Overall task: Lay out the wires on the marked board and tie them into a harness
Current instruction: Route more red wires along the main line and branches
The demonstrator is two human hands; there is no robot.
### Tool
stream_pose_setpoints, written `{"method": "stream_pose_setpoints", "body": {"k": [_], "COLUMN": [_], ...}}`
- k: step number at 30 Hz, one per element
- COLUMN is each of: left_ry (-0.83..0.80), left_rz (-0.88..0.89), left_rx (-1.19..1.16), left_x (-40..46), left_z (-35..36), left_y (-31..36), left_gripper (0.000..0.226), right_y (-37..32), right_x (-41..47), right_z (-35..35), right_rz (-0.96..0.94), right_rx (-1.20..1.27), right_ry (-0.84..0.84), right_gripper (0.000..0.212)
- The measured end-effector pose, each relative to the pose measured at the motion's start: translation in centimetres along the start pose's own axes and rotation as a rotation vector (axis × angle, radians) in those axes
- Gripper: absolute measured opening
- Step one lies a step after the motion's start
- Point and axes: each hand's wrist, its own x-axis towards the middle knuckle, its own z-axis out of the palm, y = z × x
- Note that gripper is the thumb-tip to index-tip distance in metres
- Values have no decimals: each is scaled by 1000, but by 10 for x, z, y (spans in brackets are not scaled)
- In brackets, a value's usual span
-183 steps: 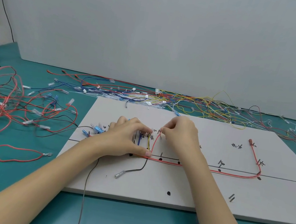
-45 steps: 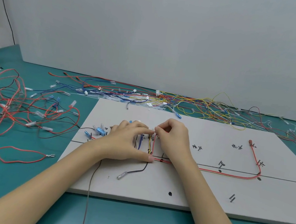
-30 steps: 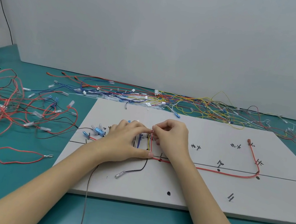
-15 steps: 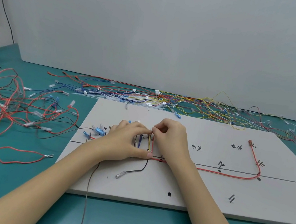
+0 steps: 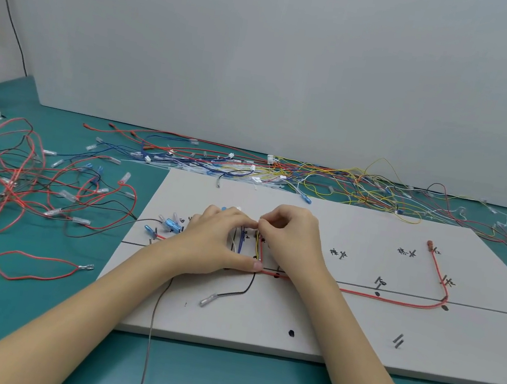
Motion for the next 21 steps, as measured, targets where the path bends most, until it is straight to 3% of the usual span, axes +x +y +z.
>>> {"method": "stream_pose_setpoints", "body": {"k": [8,18,21], "left_ry": [10,-11,-72], "left_rz": [-6,-11,-6], "left_rx": [-35,-95,-207], "left_x": [-1,-2,0], "left_z": [1,0,-7], "left_y": [0,-1,-6], "left_gripper": [60,67,55], "right_y": [-5,-17,-24], "right_x": [-2,-14,-18], "right_z": [-4,-2,-2], "right_rz": [-52,-258,-281], "right_rx": [19,-326,-477], "right_ry": [-51,-137,-138], "right_gripper": [17,21,24]}}
